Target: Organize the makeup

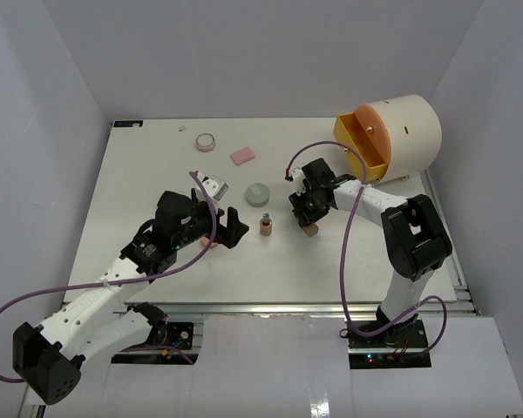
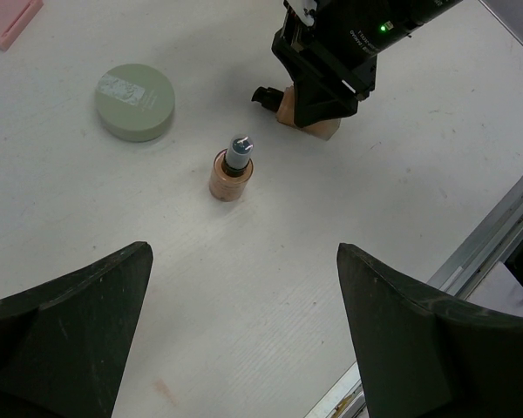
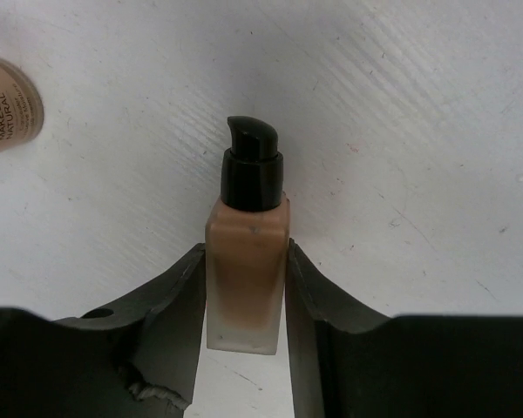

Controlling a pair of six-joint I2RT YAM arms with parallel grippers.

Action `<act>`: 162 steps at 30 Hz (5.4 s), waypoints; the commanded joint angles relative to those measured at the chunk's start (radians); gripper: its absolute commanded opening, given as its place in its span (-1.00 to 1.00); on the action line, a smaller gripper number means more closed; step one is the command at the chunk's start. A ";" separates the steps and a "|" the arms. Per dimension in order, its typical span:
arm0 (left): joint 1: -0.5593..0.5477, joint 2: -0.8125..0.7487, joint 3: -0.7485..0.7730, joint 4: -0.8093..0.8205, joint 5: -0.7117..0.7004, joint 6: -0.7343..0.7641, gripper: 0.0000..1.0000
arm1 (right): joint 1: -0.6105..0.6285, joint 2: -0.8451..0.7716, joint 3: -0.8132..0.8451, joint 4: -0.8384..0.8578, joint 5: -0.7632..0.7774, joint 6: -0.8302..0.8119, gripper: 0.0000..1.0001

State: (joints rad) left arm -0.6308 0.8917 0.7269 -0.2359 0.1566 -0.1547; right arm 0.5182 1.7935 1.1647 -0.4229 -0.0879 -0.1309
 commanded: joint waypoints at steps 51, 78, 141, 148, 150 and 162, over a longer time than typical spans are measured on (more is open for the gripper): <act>0.002 0.005 -0.003 0.009 0.043 -0.003 0.96 | -0.350 -0.027 0.701 -0.136 -0.097 -0.284 0.44; 0.002 0.616 -0.155 0.890 0.014 0.101 0.82 | -0.382 -0.885 -0.473 0.471 -1.062 -0.436 0.95; -0.014 0.683 0.059 0.988 0.310 -0.758 -0.81 | -0.080 -0.479 -0.169 0.274 -0.480 -0.015 0.99; -0.014 0.713 0.082 0.998 0.318 -0.768 -0.80 | -0.072 -0.453 -0.167 0.273 -0.496 -0.013 0.72; -0.014 0.721 0.087 1.000 0.319 -0.769 -0.79 | -0.070 -0.446 -0.164 0.272 -0.507 -0.012 0.65; -0.014 0.752 0.117 1.011 0.325 -0.778 -0.76 | -0.058 -0.409 -0.160 0.258 -0.543 -0.015 0.23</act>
State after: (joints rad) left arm -0.6453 1.6501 0.7977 0.7192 0.4613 -0.9199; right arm 0.4535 1.3774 0.9596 -0.1629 -0.6043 -0.1430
